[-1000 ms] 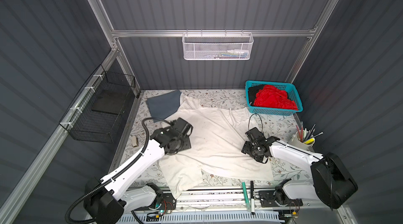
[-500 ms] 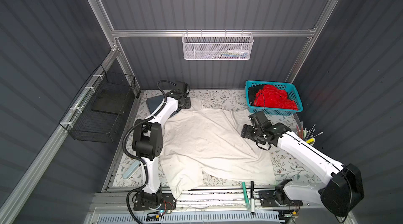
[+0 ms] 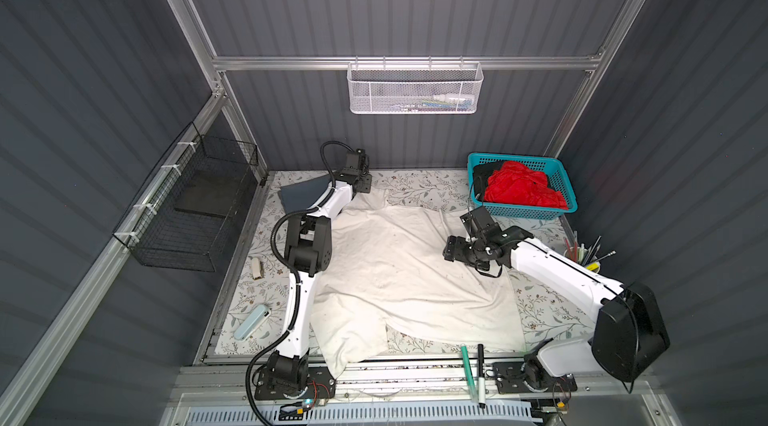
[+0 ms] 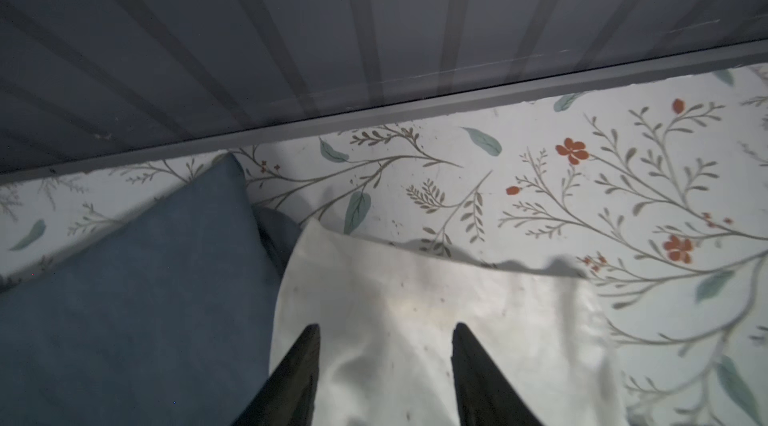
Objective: Fold and stack the t-shirts
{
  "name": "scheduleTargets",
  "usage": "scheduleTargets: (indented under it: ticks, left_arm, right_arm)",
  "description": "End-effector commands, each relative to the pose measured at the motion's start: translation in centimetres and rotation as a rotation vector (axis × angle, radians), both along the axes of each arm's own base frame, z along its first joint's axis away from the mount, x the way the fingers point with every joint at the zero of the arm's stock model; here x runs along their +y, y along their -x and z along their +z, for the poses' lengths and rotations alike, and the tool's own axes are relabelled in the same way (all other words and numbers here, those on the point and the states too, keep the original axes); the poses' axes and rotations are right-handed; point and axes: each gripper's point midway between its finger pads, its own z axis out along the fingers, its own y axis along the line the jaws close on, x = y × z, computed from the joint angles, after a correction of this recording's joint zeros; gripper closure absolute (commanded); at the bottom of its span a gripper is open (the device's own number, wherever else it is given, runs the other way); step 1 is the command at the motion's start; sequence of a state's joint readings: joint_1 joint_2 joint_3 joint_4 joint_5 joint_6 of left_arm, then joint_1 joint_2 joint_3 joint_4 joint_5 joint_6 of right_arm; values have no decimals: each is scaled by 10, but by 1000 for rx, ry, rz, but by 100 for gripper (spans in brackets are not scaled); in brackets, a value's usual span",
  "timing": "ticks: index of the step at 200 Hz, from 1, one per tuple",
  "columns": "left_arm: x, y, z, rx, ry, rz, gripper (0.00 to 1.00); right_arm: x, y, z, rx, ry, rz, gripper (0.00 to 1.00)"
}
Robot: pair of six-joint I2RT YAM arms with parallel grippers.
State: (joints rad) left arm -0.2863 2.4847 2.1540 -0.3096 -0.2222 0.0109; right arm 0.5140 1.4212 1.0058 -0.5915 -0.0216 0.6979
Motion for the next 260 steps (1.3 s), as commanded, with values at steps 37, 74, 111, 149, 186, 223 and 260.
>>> scheduleTargets:
  ticks: [37, 74, 111, 149, 186, 223, 260]
  left_arm:
    - [22, -39, -25, -34, -192, 52, 42]
    - [27, -34, -40, -4, -213, 69, 49]
    - [28, -34, -42, -1, -212, 66, 60]
    - [21, -41, -23, -59, -163, 58, 86]
    - [17, -48, 18, -153, -127, 57, 100]
    - [18, -48, 43, -193, -115, 60, 100]
    - [21, -41, 52, -191, -98, 70, 100]
  right_arm:
    - [6, 8, -24, 88, 2, 27, 14]
    - [9, 8, -32, 111, 9, 39, 14]
    - [7, 11, -38, 126, 13, 39, 14]
    - [6, 12, -37, 127, 14, 33, 14]
    - [6, 13, -38, 121, 7, 29, 14]
    - [6, 16, -40, 125, -2, 29, 13]
    - [7, 16, -42, 121, -10, 33, 13]
